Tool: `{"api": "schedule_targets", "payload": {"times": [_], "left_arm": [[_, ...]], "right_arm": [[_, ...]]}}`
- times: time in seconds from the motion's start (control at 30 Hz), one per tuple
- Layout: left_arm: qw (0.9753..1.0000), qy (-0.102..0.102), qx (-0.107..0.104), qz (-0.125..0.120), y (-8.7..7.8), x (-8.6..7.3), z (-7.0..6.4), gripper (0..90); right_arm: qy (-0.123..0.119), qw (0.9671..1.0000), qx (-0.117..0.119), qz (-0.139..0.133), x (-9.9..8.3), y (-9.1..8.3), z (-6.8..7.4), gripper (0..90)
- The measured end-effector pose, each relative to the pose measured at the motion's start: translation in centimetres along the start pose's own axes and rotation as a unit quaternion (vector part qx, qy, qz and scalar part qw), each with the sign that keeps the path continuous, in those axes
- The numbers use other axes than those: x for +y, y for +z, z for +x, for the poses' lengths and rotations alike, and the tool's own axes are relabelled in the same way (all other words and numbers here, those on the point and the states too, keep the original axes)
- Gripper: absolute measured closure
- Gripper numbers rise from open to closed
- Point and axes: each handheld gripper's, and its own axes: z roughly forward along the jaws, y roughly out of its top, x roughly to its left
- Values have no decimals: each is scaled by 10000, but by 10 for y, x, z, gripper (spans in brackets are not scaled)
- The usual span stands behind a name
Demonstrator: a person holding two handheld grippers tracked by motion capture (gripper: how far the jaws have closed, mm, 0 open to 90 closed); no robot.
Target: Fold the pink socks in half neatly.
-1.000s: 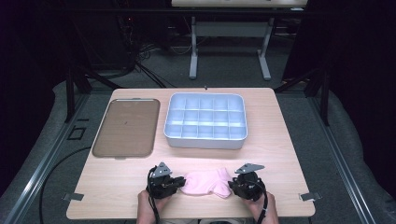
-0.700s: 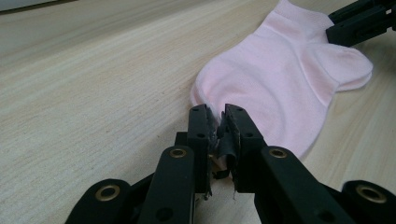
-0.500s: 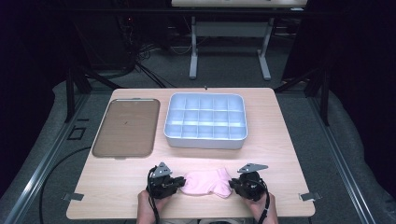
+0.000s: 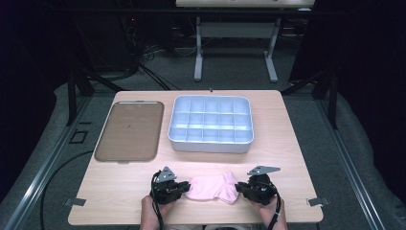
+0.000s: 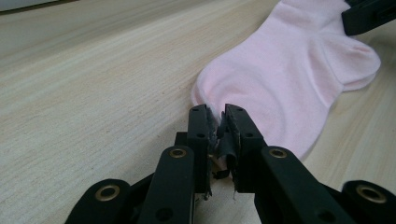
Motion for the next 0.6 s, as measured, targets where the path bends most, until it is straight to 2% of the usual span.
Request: {"api": "schedule_targets", "payload": {"times": [0.23, 0.6], "left_arm": [[10000, 4, -1, 3, 0, 0, 0, 806], [10000, 4, -2, 1, 0, 0, 0, 807]], "right_arm": [[-121, 9999, 13, -66, 9, -9, 8, 818], [-496, 9988, 16, -38, 24, -18, 26, 817]]}}
